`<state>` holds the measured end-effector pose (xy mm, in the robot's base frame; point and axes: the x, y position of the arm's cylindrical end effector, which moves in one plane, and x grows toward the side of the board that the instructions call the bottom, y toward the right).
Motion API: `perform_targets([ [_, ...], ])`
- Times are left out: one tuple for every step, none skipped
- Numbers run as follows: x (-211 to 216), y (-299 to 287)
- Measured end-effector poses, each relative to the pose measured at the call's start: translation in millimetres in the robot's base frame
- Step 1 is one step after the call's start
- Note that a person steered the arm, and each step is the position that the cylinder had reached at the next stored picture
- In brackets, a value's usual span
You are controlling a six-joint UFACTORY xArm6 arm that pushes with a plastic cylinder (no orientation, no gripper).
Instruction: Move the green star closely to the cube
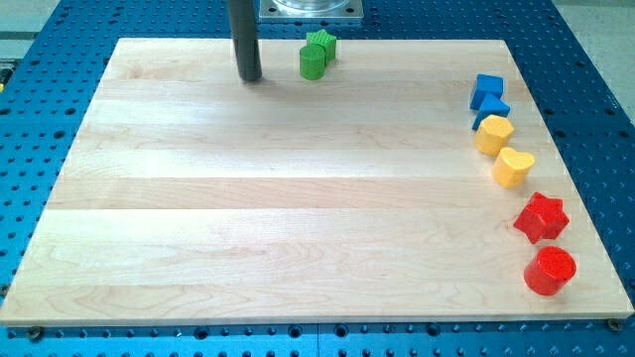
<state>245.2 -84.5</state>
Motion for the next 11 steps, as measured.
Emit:
perform_targets([
  [-33.6,22.2],
  [-33.3,106.1],
  [-28.5,210.3],
  [-20.7,256.6],
  [-36.4,258.0],
  [-32.7,264.9],
  [-13.7,264.9],
  [1.5,272.7],
  [7.3,277.8],
  [8.0,277.9],
  [12.7,284.3],
])
